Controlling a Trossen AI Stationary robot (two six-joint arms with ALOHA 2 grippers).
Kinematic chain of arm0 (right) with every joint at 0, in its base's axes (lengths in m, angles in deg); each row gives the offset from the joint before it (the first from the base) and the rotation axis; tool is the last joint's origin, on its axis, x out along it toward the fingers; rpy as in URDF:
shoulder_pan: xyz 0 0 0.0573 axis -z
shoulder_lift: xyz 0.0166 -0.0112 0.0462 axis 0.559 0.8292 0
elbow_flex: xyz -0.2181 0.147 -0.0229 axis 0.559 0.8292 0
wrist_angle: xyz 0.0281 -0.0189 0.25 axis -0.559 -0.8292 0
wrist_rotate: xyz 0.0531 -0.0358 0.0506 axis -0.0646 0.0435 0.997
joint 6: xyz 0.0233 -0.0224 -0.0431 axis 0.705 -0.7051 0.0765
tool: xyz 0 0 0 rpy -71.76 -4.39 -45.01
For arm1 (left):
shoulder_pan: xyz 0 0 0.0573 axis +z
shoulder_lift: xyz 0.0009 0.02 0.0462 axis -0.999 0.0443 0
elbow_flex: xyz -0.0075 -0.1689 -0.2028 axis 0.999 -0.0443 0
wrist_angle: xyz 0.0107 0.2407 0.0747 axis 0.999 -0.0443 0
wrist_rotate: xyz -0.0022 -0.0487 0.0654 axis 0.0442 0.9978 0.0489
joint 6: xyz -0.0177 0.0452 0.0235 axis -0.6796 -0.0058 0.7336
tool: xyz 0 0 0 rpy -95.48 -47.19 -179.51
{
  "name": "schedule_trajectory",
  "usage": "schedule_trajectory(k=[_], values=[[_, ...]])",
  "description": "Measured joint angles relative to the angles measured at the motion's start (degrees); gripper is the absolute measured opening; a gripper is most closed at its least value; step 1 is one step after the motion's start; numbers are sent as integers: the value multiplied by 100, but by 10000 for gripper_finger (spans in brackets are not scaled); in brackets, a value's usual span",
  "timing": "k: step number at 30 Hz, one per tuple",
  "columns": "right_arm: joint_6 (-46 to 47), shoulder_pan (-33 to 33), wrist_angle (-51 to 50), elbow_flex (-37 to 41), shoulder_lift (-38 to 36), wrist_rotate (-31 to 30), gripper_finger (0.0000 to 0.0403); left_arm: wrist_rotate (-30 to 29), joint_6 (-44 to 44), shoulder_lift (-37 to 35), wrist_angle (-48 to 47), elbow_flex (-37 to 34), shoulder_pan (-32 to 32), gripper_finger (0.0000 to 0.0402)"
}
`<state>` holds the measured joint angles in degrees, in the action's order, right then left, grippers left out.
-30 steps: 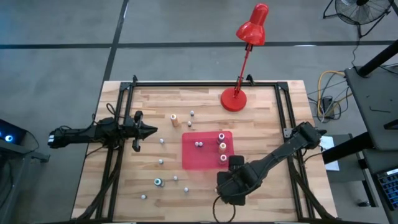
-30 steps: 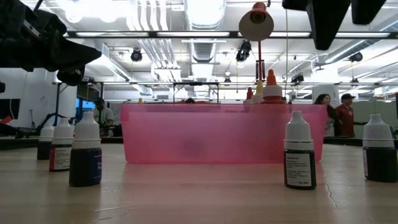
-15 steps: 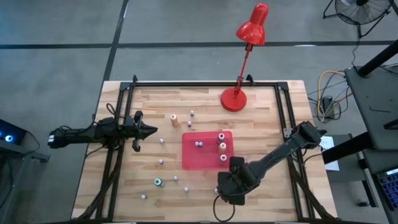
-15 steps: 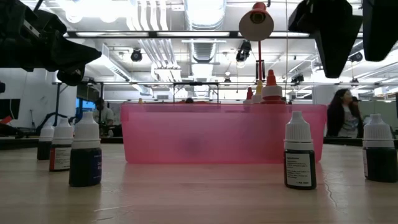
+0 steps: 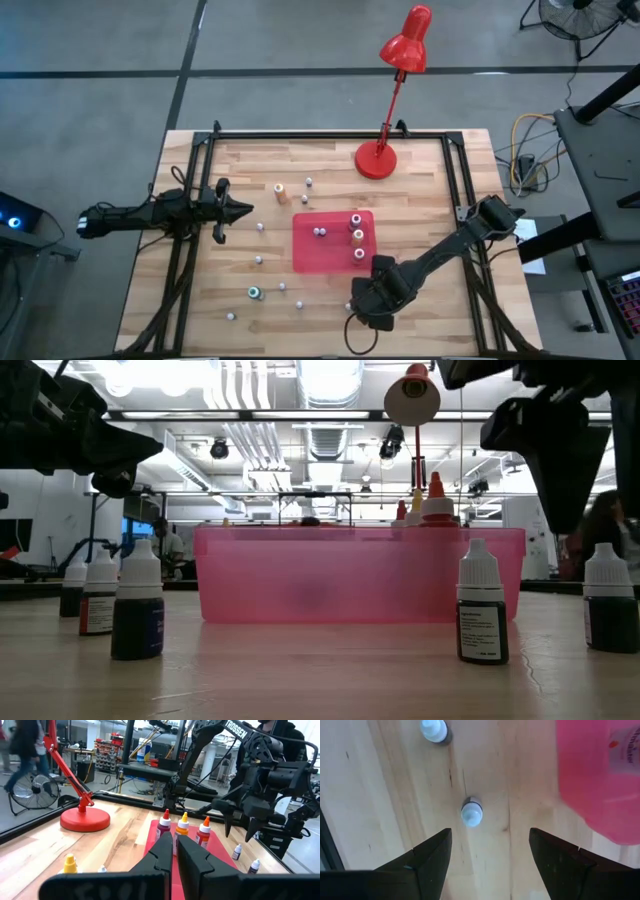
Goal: Pick & Place food coloring
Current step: Put the small black food coloring bottle into the red bin
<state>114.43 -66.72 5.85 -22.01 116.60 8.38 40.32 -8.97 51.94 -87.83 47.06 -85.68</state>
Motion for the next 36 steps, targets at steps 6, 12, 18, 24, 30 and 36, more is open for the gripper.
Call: schedule_trajectory(k=[6, 12, 18, 24, 30, 36], values=[[26, 0, 461, 238, 2, 101, 258, 0, 0, 0, 0, 0, 0, 0], [24, 26, 519, 372, 7, 84, 258, 1, 0, 0, 0, 0, -2, 0], [23, 26, 716, 554, 39, 93, 258, 1, 0, -1, 0, 0, -2, 0], [-19, 31, 941, 683, 39, 91, 258, 0, 0, -1, 0, 0, 0, 0], [-39, 31, 1081, 715, 38, 67, 258, 0, 0, 1, 0, 0, 0, 0], [-120, 31, 1121, 775, 138, 78, 258, 1, 0, 1, -2, 0, -1, 0]])
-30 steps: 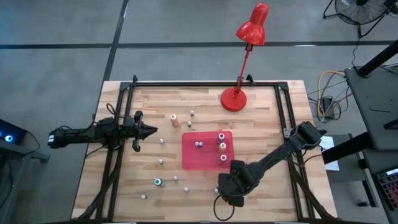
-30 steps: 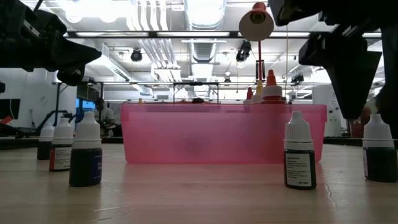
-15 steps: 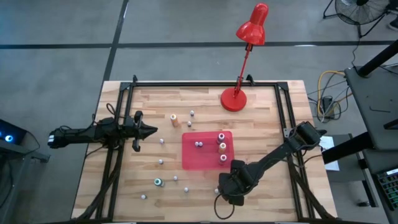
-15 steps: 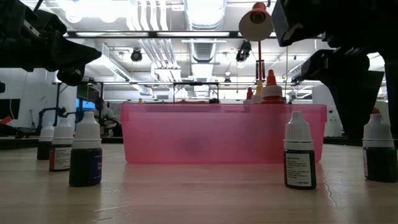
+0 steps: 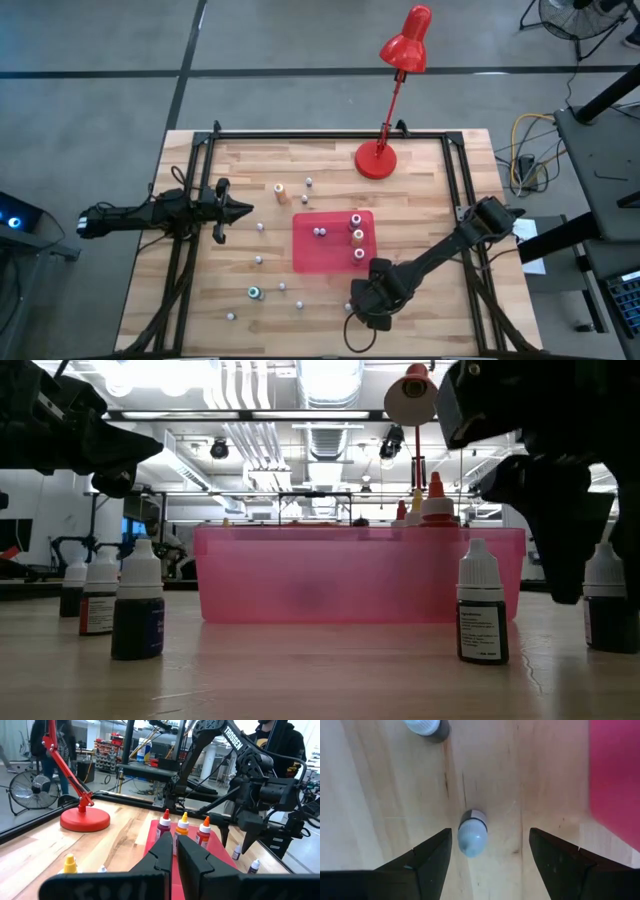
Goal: Pick & Place food coloring
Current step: Put the small black food coloring bottle into the red bin
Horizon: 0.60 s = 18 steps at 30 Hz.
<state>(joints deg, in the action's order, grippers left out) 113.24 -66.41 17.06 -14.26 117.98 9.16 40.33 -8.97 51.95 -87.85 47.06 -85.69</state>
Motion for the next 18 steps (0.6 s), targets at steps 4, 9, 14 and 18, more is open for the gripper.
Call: schedule_trajectory(k=[4, 9, 14, 18], values=[[-31, 0, 24, -7, 43, 8, 252, -1, 0, -2, 2, 0, -1, 0], [-53, 7, 35, -11, 39, 11, 231, 0, 0, -1, 2, 0, 1, 0], [-57, 7, 81, -11, 37, 13, 207, -1, 0, -2, 2, 0, 1, 0], [-75, 9, 93, -15, 37, 15, 185, 1, 0, 0, 4, 0, -1, 0]])
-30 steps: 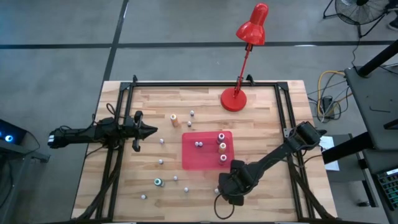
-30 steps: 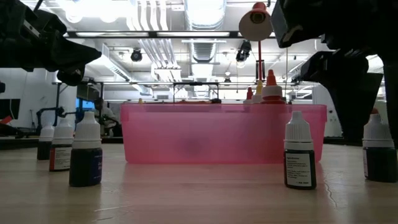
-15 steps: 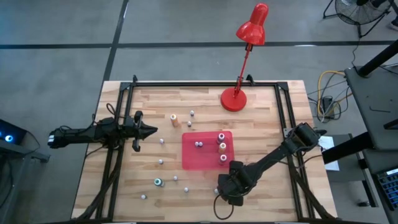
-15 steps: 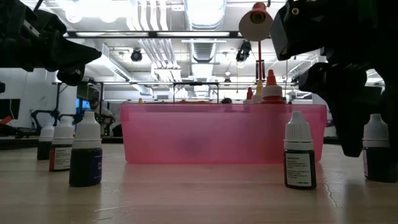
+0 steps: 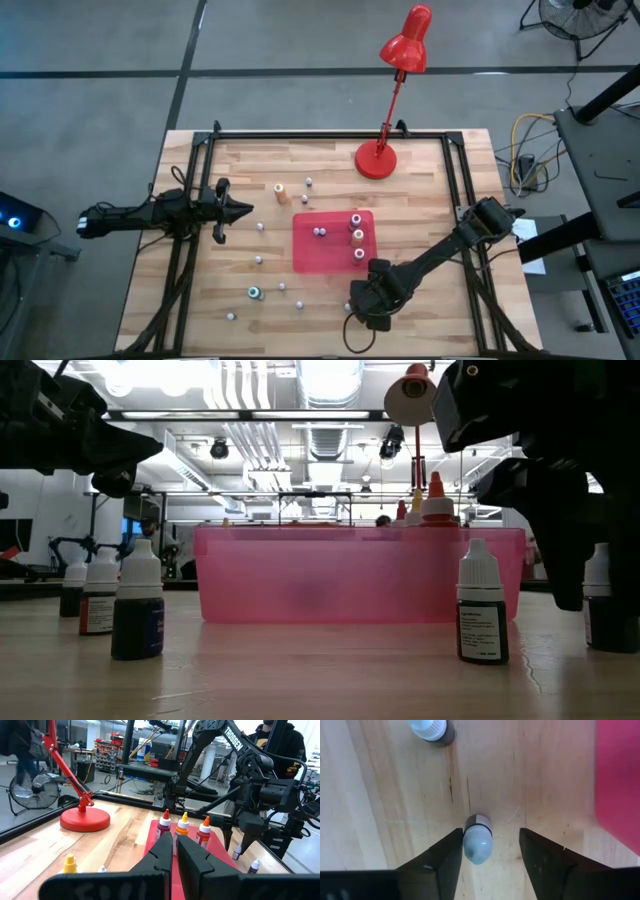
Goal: Pick & Place food coloring
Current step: Put the small black food coloring bottle into the red bin
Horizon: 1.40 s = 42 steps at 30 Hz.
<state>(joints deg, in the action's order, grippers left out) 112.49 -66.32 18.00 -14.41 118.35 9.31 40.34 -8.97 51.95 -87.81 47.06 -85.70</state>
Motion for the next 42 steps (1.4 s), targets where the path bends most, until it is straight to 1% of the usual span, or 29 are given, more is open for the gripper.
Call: schedule_trajectory(k=[6, 15, 18, 21, 26, 30, 35, 42], values=[[4, 0, 2, 0, 0, 2, 148, -2, 0, 0, 1, 0, 2, 0], [49, 0, -33, -1, -40, 78, 77, -2, 0, 1, 3, 0, 0, 0], [46, 0, -290, -113, -115, 157, 60, -2, 0, -1, 3, 0, 0, 0], [32, 8, -598, -295, -229, 160, 57, -2, 0, -1, 3, 0, 0, 0], [15, 49, -1080, -649, -400, 166, 72, -4, 0, 0, 3, 0, 2, 0], [-72, 83, -1474, -1023, -496, 169, 70, -2, 0, -1, 2, 0, 1, 0], [-290, 179, -2016, -1638, -501, 164, 69, -2, 0, -1, 1, 0, 2, 0], [-533, 430, -2292, -2426, -501, 166, 69, -2, 0, -1, -1, 0, 2, 0]])
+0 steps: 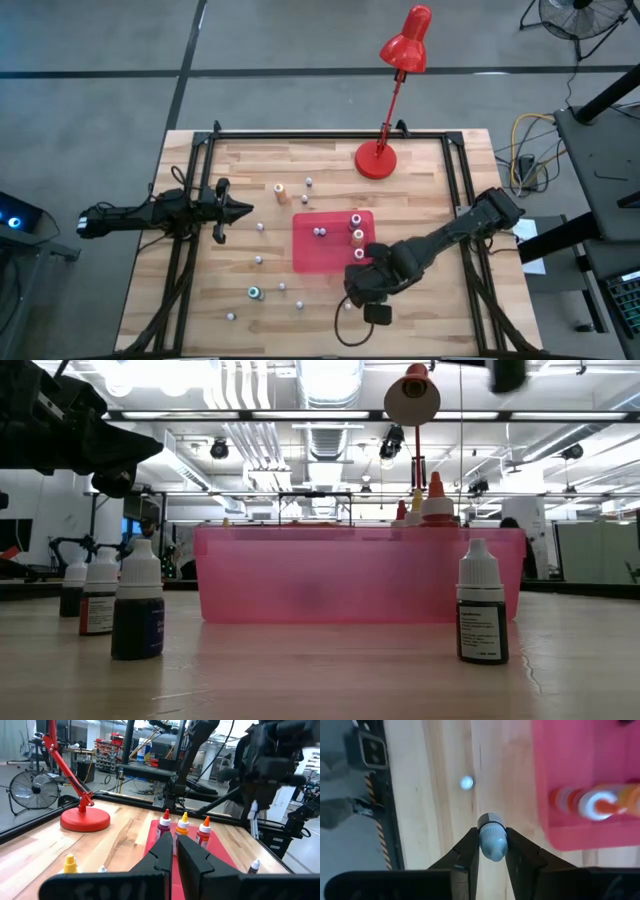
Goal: Pick & Place food coloring
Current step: Put the small black food coloring bottle into the red bin
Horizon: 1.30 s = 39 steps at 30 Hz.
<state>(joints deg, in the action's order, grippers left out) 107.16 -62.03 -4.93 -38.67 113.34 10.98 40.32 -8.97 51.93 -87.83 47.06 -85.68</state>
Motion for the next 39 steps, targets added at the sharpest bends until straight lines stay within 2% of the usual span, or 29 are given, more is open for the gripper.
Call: schedule_trajectory(k=[17, 39], values=[[-957, 1110, -612, -1714, 701, -11, 68, 1, 0, 0, 0, 0, -1, 0], [-1844, 2386, -556, -1534, 1559, -8, 68, 0, 0, 0, -2, 0, -2, 0]])
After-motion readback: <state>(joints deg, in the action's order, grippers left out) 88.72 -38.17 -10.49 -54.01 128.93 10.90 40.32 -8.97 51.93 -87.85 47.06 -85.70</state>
